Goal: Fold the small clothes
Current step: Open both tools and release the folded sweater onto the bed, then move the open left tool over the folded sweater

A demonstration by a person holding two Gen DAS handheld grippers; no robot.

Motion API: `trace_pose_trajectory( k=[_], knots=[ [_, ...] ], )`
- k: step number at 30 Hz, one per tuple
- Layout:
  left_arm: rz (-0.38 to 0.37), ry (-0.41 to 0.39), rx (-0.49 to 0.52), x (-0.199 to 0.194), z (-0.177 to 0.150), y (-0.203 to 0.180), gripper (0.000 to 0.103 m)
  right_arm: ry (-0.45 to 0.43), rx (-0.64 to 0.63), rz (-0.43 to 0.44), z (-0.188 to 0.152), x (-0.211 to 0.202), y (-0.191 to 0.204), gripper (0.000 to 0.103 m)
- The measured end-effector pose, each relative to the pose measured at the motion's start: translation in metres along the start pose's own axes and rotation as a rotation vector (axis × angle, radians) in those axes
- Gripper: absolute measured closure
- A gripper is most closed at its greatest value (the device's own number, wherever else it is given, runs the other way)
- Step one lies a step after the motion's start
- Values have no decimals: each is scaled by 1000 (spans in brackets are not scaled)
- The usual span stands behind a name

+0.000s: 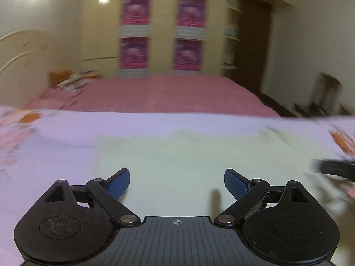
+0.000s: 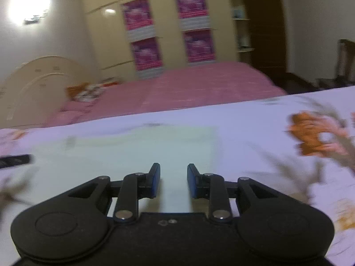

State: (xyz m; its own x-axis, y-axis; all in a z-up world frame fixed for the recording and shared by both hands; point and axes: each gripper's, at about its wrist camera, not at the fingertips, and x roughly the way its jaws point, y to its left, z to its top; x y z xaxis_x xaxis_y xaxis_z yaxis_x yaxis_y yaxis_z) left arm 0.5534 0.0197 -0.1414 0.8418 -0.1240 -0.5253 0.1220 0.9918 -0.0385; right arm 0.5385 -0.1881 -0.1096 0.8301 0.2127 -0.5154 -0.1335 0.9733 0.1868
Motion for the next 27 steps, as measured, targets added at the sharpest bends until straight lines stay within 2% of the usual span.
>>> trace_pose_trajectory(
  k=[3,5,7,10,13,15,17,19,20,22,24,27],
  knots=[
    [20,58,55,4,-13,-25,12,57,-88,62,-16,4,36,79],
    [29,71,43,-4,-19,-17,12,80,-171,20,-26,1,48,78],
    [52,76,31,-12,-25,-3,12,83,-210,-6,-31,-10,43,78],
    [52,83,13,-21,-30,17,12,78,-191,-64,-34,-25,22,79],
    [65,86,45,-24,-32,12,12,88,-81,-58,-29,-30,-2,79],
    [73,95,40,-33,-28,6,12,96,-71,-51,-26,-28,0,79],
    [78,66,56,-49,-28,1,12,107,-71,-64,-21,-30,4,79],
    [88,132,62,-44,-33,2,12,13,-60,-58,-19,-50,3,75],
    [89,149,58,-42,-37,3,12,40,-70,-81,-21,-47,4,75],
    [89,148,42,-45,-39,6,12,152,-79,-129,-30,-29,-3,77],
    [98,144,40,-53,-35,6,12,143,-87,-131,-33,-34,-5,77],
    [94,141,39,-64,-36,3,12,74,-43,-115,-31,-59,-4,75]
  ],
)
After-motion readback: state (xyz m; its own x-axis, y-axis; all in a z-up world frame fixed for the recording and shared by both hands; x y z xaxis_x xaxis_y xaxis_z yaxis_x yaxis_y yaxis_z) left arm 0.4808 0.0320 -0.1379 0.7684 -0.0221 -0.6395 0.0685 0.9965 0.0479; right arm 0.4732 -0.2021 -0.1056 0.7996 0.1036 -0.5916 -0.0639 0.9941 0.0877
